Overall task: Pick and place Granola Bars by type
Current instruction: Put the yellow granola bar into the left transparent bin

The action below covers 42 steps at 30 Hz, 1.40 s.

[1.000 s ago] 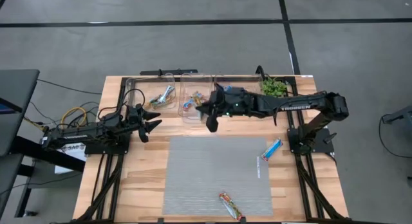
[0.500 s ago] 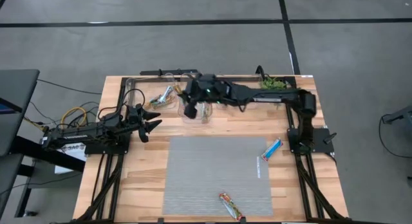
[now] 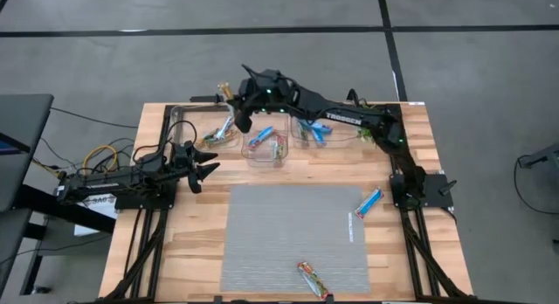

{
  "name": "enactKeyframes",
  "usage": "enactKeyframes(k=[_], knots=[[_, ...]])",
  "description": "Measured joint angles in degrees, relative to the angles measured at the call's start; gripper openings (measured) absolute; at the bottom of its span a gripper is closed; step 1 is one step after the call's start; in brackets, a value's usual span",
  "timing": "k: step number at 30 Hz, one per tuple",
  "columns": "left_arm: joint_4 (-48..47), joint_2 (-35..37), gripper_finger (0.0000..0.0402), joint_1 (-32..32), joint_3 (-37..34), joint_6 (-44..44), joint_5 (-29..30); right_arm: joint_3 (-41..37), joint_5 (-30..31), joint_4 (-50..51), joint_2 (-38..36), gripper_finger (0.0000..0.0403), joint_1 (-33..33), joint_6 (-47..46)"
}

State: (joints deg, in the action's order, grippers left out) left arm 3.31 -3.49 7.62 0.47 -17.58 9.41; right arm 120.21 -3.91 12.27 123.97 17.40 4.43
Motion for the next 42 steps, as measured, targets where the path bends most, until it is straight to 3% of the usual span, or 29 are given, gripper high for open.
enactKeyframes(k=[8, 13, 24, 29, 34, 36, 42], knots=[[0.0, 0.0, 0.0183, 0.0, 0.0, 0.0, 0.0, 14.5, -5.5, 7.7, 10.7, 0.0016, 1.6, -3.1], [0.0, 0.0, 0.0183, 0.0, 0.0, 0.0, 0.0, 13.7, -10.3, 7.2, 11.7, 0.0014, 2.6, -9.0], [0.0, 0.0, 0.0183, 0.0, 0.0, -0.3, 0.1, 14.7, -11.3, 9.7, 10.9, 0.0016, 2.5, -11.4], [1.0, 0.0, 0.0183, 0.0, 0.0, -7.6, 0.5, 14.8, -11.4, 10.2, 10.7, 0.0017, 2.3, -11.6], [7.1, 0.0, 0.0183, 0.1, 0.0, -31.2, 5.0, 14.8, -11.3, 10.4, 10.6, 0.0016, 1.7, -11.5], [7.6, 0.1, 0.0183, 0.1, 0.0, -36.6, 8.9, 14.8, -11.4, 10.5, 10.6, 0.0016, 1.3, -11.5], [8.1, -0.4, 0.0183, 1.5, 1.3, -35.0, 8.8, 14.8, -12.3, 10.5, 10.6, 0.0017, 0.2, -11.6]])
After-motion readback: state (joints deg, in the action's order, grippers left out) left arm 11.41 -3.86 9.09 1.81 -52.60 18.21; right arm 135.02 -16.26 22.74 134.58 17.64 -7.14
